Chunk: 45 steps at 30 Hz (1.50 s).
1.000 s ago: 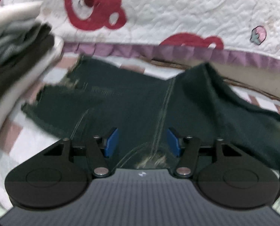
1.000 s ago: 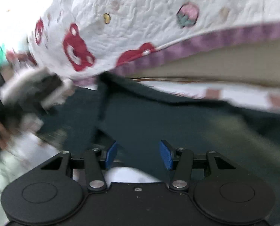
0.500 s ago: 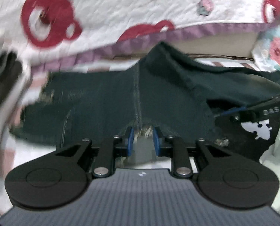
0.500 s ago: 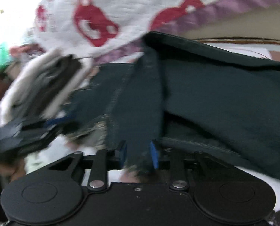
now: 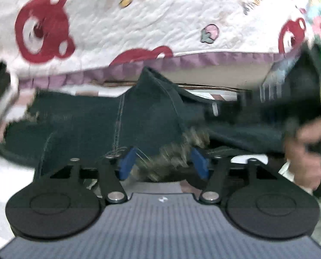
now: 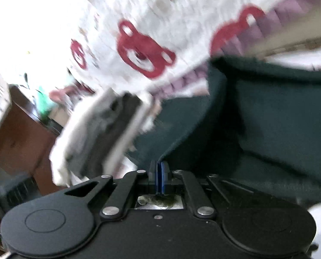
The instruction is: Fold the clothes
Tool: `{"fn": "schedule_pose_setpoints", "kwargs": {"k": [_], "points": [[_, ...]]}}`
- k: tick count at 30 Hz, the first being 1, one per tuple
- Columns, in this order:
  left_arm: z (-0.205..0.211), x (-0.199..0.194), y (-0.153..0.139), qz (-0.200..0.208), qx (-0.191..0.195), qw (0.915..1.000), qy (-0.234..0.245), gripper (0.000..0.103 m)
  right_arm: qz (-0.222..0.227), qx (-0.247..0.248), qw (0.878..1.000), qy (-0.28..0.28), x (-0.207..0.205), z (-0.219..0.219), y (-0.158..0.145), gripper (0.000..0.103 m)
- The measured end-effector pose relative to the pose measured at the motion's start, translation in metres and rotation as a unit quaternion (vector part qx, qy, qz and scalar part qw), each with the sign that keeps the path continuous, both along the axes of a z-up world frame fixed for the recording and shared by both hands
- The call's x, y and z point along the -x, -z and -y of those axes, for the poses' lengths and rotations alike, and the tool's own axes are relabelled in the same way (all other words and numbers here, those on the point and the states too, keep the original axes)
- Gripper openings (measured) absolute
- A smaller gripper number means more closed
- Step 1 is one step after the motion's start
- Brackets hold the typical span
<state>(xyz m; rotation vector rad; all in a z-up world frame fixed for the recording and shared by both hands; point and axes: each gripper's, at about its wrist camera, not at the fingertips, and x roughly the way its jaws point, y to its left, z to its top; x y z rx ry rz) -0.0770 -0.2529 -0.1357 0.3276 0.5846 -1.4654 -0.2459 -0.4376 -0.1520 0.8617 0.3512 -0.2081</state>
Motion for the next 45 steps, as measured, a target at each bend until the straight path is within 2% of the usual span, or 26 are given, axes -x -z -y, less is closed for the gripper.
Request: {"fn": "schedule_pose_setpoints", "kwargs": {"k": [1, 3, 7, 11, 12, 14, 15, 18, 21, 23, 25, 28, 30, 32, 34, 36, 38, 39, 40, 42, 45], "points": [[0.003, 0.006, -0.001, 0.013, 0.000, 0.9999, 0.003, 0.075, 0.009, 0.004, 1.000, -0.003, -0.001, 0.002, -0.010, 0.006], [0.009, 0.013, -0.002, 0.020, 0.003, 0.9998, 0.009, 0.077, 0.023, 0.010, 1.000, -0.010, -0.004, 0.004, -0.029, 0.006], [0.023, 0.010, -0.003, 0.028, 0.002, 0.9989, -0.037, 0.083, 0.033, 0.046, 0.998, -0.022, -0.002, 0.004, -0.060, 0.006], [0.040, -0.004, 0.000, 0.066, -0.030, 0.9947, -0.073, 0.083, 0.046, 0.042, 0.998, -0.016, 0.009, 0.012, -0.068, 0.006], [0.042, -0.010, -0.001, 0.059, -0.033, 0.9954, -0.068, 0.080, 0.047, 0.044, 0.998, -0.016, 0.011, 0.013, -0.070, 0.006], [0.044, -0.024, -0.003, 0.019, -0.028, 0.9983, -0.047, 0.075, 0.050, 0.048, 0.997, -0.019, 0.012, 0.014, -0.071, 0.006], [0.044, -0.028, -0.004, 0.016, -0.029, 0.9980, -0.054, 0.073, 0.051, 0.050, 0.997, -0.021, 0.012, 0.014, -0.072, 0.006], [0.041, -0.027, -0.013, 0.047, -0.037, 0.9943, -0.088, 0.073, 0.042, 0.069, 0.997, -0.021, 0.015, 0.011, -0.073, 0.006], [0.019, -0.017, -0.025, 0.069, 0.003, 0.9905, -0.119, 0.073, 0.050, 0.057, 0.997, -0.008, 0.020, 0.014, -0.068, 0.006], [-0.005, -0.008, -0.027, 0.074, 0.045, 0.9825, -0.165, 0.073, 0.054, 0.054, 0.997, -0.001, 0.023, 0.017, -0.067, 0.006], [-0.022, -0.005, -0.022, 0.080, 0.070, 0.9718, -0.210, 0.073, 0.055, 0.054, 0.997, 0.003, 0.025, 0.018, -0.067, 0.006], [-0.024, 0.002, -0.020, 0.118, 0.071, 0.9708, -0.196, 0.073, 0.052, 0.061, 0.997, -0.001, 0.027, 0.017, -0.069, 0.006], [-0.014, 0.009, -0.024, 0.126, 0.048, 0.9795, -0.150, 0.073, 0.055, 0.059, 0.997, -0.005, 0.027, 0.017, -0.070, 0.006], [-0.007, 0.024, -0.028, 0.143, 0.050, 0.9811, -0.120, 0.073, 0.059, 0.063, 0.996, -0.008, 0.027, 0.017, -0.072, 0.006], [0.003, 0.035, -0.029, 0.160, 0.053, 0.9793, -0.112, 0.073, 0.063, 0.063, 0.996, -0.009, 0.028, 0.017, -0.074, 0.006], [0.013, 0.035, -0.027, 0.160, 0.042, 0.9796, -0.114, 0.073, 0.066, 0.063, 0.996, -0.013, 0.030, 0.017, -0.075, 0.006], [0.027, 0.027, -0.023, 0.146, 0.009, 0.9807, -0.130, 0.073, 0.072, 0.066, 0.995, -0.017, 0.033, 0.017, -0.075, 0.006], [0.032, 0.022, -0.019, 0.139, -0.010, 0.9805, -0.138, 0.063, 0.079, 0.065, 0.995, -0.021, 0.034, 0.018, -0.074, 0.006], [0.034, 0.014, -0.017, 0.126, -0.020, 0.9825, -0.136, 0.036, 0.088, 0.063, 0.994, -0.021, 0.035, 0.019, -0.070, 0.006], [0.038, -0.002, -0.012, 0.100, -0.037, 0.9855, -0.132, 0.003, 0.085, 0.052, 0.995, -0.010, 0.035, 0.025, -0.061, 0.006], [0.040, -0.025, -0.025, 0.083, -0.036, 0.9880, -0.125, 0.002, 0.080, 0.044, 0.996, 0.005, 0.032, 0.032, -0.051, 0.006]]}}
